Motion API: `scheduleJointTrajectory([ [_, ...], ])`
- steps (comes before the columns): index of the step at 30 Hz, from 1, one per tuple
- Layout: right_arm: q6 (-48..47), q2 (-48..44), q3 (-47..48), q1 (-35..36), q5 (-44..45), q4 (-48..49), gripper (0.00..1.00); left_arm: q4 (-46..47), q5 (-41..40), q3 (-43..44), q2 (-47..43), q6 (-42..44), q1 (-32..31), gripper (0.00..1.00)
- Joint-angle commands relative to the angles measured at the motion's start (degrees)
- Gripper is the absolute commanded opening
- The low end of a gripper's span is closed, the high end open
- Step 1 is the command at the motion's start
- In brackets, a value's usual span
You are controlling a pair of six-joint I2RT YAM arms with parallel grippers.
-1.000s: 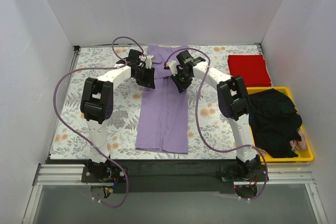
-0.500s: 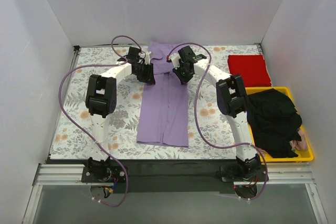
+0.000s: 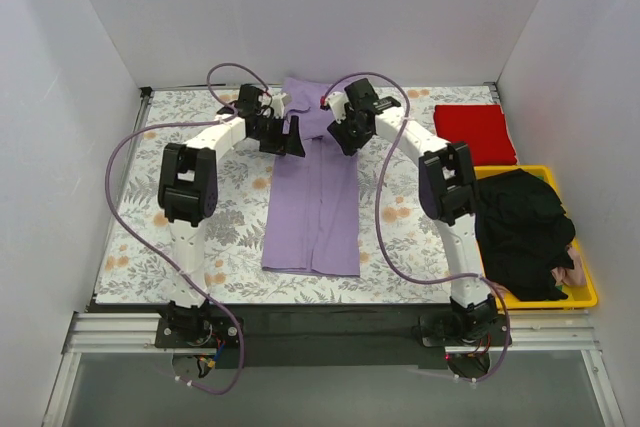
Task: Fold and stack the t-shirts
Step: Fold the tshirt
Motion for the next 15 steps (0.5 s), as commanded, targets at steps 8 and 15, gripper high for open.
scheduleJointTrajectory([
  [8,-6.1,-35.0,-13.0,0.4,-14.3,3.6,0.81,1.9,9.5,-12.0,-33.5,18.1,4.6,0.86],
  [15,-16.5,-45.1,-29.7,2.0,-29.5,-4.6,0.98,-16.9,15.8,-28.5,-47.6,47.7,4.3,0.97],
])
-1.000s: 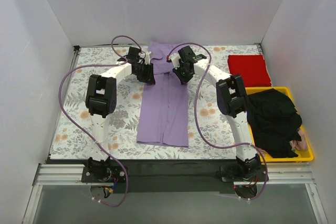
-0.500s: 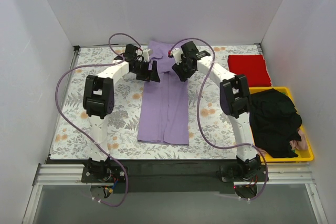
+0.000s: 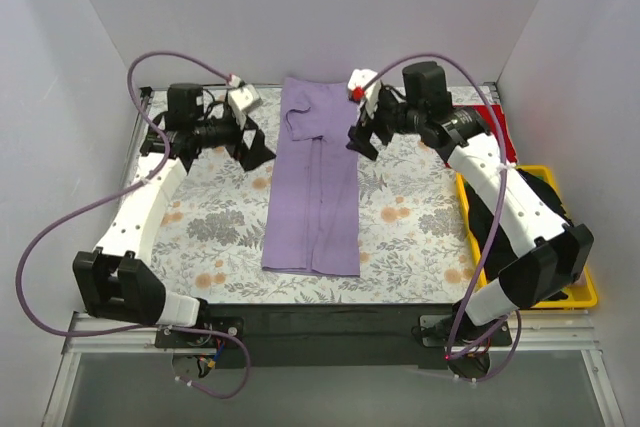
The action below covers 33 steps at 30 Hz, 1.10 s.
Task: Fold and stack the t-shirts
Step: Fold the tshirt
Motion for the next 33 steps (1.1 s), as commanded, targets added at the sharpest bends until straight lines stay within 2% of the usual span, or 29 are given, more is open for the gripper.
scheduleJointTrajectory([
  [1,-12.4,1.0,-9.6,1.4,-11.8,-11.4,0.98,-18.8,5.9,-9.1,-3.0,23.5,-0.5,0.98],
  [2,-14.2,-1.0,-15.3,2.4,-12.3,-12.9,0.98,-22.8,7.7,-15.1,-5.2,30.8,-0.5,0.98],
  [4,-16.4,-3.5,-21.4,7.4,-9.7,-13.2,0.98,-24.9,8.7,-21.7,-12.4,36.8,-0.6,0.98],
  [5,-18.1,-6.2,-25.3,9.5,-6.5,-12.4,0.98,-23.5,8.6,-29.0,-14.7,39.8,-0.8,0.98],
  [6,-18.2,-7.6,-31.9,13.3,-4.9,-10.9,0.95,-22.0,7.9,-31.9,-16.7,40.3,-1.8,0.97],
  [9,-18.8,-12.8,-43.6,19.7,-0.5,-1.9,0.89,-20.7,4.8,-41.3,-22.2,46.7,-4.8,0.89],
  [12,-20.7,-14.0,-48.4,24.0,1.7,2.8,0.82,-17.2,2.1,-46.8,-24.2,47.1,-7.8,0.82],
  [15,-20.3,-11.8,-50.6,25.3,2.4,4.6,0.73,-12.8,0.2,-49.1,-23.9,46.0,-9.2,0.77],
  [19,-20.7,-9.4,-51.8,27.0,4.1,7.7,0.60,-9.4,-0.3,-50.7,-22.2,44.6,-10.6,0.64],
  [24,-20.1,-6.9,-52.9,29.7,5.3,9.4,0.52,-4.0,-2.4,-51.9,-20.3,42.6,-12.9,0.61],
  [29,-19.4,-3.3,-54.0,30.7,9.2,12.7,0.51,2.7,-7.9,-54.5,-18.4,38.8,-16.0,0.58],
  [33,-18.7,-1.4,-53.9,30.8,10.4,13.1,0.44,5.2,-12.6,-56.6,-16.1,38.7,-19.5,0.49],
])
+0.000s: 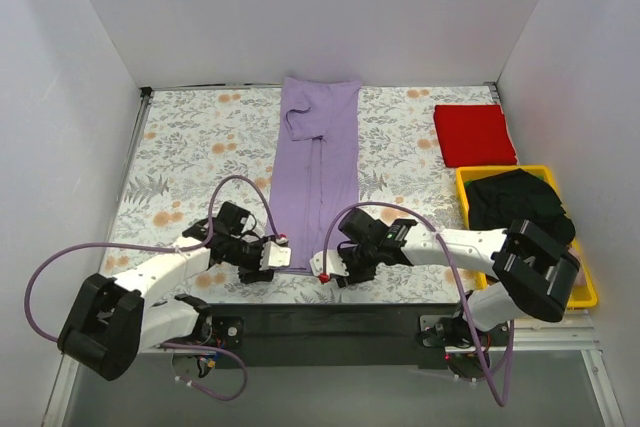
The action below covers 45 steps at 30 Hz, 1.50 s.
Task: Fold and stack the t-shirts
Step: Fold the tshirt
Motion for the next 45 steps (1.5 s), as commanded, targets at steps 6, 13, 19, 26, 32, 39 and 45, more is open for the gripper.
scheduleJointTrajectory([
  [6,1.7,7.4,-0.5,0.5,5.5,0.8,0.22,7.0,-7.6,-2.8,4.1,-2.2,-4.2,0.28],
  [13,3.5,4.7,-2.5,1.5,7.8,0.7,0.01,6.9,-6.0,-3.5,-1.5,-4.8,-7.1,0.01],
  [19,4.0,-4.2,1.1,3.0,4.4,-4.7,0.01,0.8,-3.4,-1.4,-8.1,-6.7,-11.0,0.00],
  [26,2.5,-8.1,6.9,0.2,5.9,-6.0,0.01,-1.7,-0.3,5.1,-11.6,-14.3,-9.3,0.00],
  [32,-3.8,-5.4,13.9,-7.7,4.8,-6.1,0.01,6.9,-1.2,10.9,-4.7,-13.8,-3.5,0.00],
  [39,-11.2,3.8,26.0,-16.8,1.9,-4.6,0.01,13.9,4.7,25.4,13.7,-14.6,7.0,0.00],
  [45,-16.2,13.5,35.3,-22.2,0.6,-2.4,0.01,19.8,5.2,34.1,25.8,-11.5,9.3,0.00],
])
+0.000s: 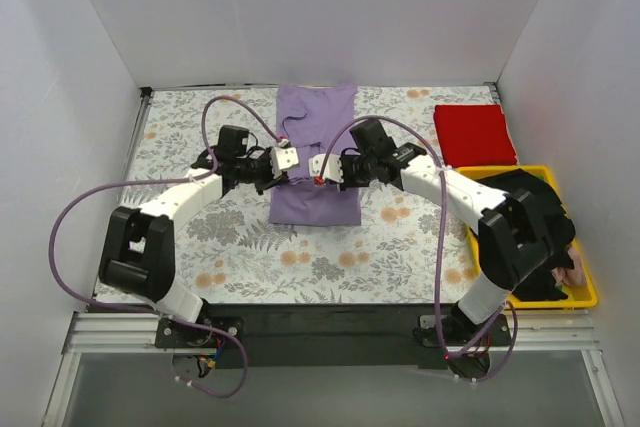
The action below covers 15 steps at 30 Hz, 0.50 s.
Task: Fold and stack the t-shirts
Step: Fold the tshirt
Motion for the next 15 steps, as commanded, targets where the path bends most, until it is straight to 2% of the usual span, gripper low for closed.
scheduleJointTrajectory([
  [1,-5.4,4.9,6.3,-2.5,-2.1,2.6,0.01,6.4,2.2,4.3,4.0,2.6,1.2,0.00],
  [10,-7.8,18.2,19.1,-8.2,-3.4,4.8,0.01,9.7,0.8,16.8,18.0,3.2,4.0,0.00],
  [15,-8.9,22.6,22.6,-9.5,-4.3,5.2,0.01,10.5,-0.6,19.8,22.7,3.6,4.4,0.00],
])
